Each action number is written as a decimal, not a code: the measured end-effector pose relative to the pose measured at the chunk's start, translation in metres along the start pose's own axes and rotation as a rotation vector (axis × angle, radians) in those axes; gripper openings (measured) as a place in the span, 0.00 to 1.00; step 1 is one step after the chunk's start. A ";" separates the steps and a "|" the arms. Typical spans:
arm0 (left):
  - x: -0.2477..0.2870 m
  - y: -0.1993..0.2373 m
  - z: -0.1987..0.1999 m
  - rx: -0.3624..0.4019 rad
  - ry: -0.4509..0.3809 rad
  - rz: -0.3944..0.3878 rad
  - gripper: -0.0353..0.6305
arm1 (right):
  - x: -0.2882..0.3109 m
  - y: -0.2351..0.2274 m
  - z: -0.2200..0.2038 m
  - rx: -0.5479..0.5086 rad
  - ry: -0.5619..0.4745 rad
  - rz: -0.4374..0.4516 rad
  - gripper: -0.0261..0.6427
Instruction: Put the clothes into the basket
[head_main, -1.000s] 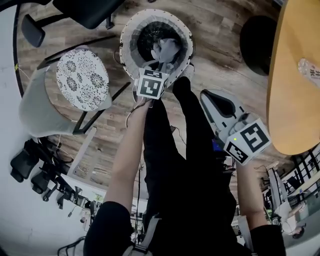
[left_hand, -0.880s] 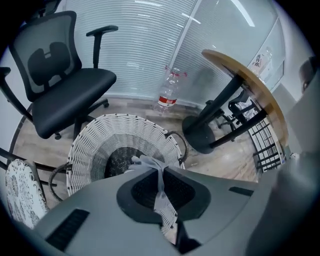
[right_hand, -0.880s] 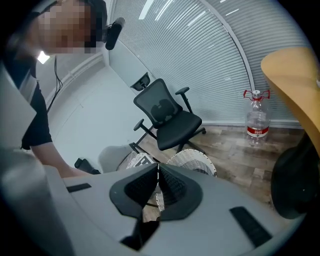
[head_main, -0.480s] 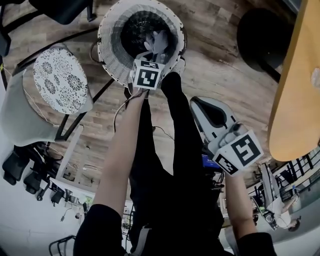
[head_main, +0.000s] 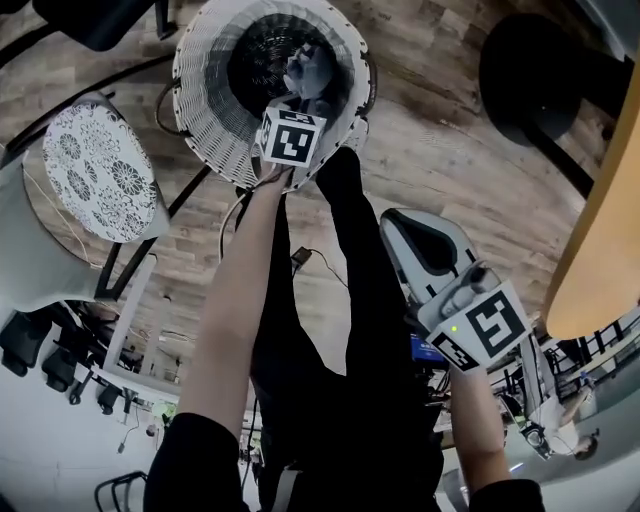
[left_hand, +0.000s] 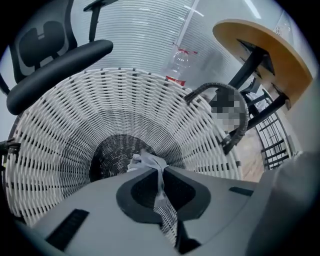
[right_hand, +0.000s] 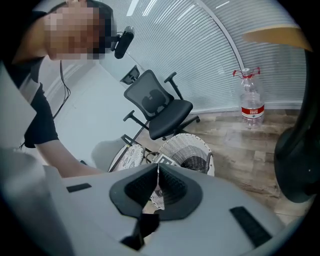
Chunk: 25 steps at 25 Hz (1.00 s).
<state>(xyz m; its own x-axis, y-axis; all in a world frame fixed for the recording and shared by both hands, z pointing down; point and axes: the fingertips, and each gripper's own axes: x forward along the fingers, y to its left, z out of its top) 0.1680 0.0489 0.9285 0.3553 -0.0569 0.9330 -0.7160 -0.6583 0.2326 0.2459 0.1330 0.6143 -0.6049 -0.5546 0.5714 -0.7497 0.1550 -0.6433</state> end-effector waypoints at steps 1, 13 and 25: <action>0.006 0.003 -0.001 0.003 0.002 0.005 0.09 | 0.003 -0.002 -0.002 0.003 0.002 0.000 0.07; 0.072 0.017 -0.023 -0.024 0.044 0.001 0.09 | 0.028 -0.013 -0.029 0.019 0.046 0.005 0.07; 0.065 0.026 -0.022 -0.017 0.113 0.012 0.18 | 0.024 -0.009 -0.023 0.025 0.033 0.001 0.07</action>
<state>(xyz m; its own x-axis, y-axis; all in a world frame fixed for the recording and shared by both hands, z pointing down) 0.1594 0.0449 1.0014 0.2769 0.0211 0.9607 -0.7303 -0.6451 0.2247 0.2326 0.1374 0.6456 -0.6146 -0.5274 0.5866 -0.7421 0.1346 -0.6566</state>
